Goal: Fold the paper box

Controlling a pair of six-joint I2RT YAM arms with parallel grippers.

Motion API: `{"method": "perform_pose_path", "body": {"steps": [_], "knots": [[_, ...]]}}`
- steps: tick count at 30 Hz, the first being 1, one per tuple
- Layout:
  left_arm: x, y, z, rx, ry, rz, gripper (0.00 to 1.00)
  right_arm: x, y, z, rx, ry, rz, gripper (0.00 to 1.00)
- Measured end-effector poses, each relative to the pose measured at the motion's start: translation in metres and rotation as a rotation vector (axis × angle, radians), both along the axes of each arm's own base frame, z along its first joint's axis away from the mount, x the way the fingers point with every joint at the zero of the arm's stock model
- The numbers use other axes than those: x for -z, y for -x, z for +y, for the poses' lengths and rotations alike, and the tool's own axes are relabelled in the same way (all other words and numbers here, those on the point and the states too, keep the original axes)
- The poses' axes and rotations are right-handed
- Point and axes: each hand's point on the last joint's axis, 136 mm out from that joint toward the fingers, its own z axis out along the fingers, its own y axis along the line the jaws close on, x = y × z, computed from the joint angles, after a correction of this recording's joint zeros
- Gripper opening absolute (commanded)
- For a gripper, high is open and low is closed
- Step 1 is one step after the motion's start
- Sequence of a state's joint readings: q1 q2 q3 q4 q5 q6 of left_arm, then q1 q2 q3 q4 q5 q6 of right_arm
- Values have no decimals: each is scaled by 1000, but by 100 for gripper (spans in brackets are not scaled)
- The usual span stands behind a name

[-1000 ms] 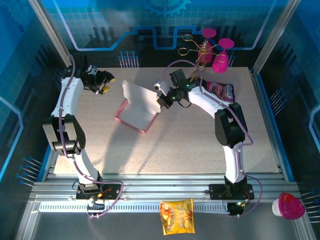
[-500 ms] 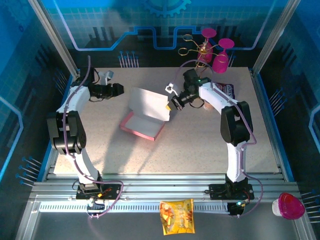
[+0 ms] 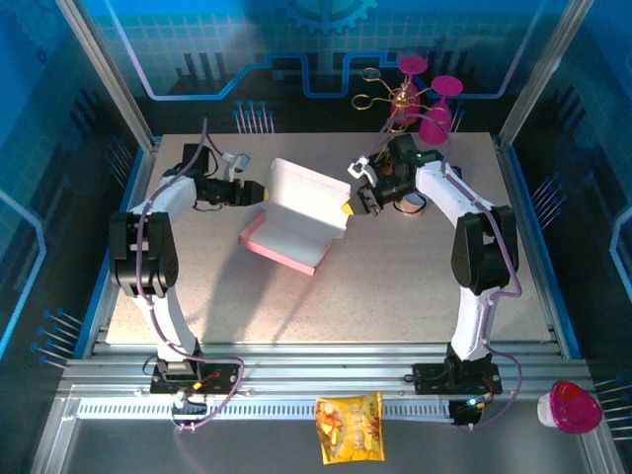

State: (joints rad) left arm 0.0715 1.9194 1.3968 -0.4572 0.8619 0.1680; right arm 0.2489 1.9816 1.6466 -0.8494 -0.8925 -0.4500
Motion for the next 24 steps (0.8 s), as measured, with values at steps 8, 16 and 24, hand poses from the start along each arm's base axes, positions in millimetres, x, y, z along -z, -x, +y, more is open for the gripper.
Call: {"method": "perform_pose_path", "body": {"steps": [8,16,24], "knots": [[-7,-6,-9,24,30,-56,57,2,7,1,-7,-20,28,0],[-5,-5,-23,46,27,-67,29,0,8,-1,-3,-24,32,0],[-3,-5,-22,25,-20,-78,13,-1,7,-1,8,-13,34,0]]}}
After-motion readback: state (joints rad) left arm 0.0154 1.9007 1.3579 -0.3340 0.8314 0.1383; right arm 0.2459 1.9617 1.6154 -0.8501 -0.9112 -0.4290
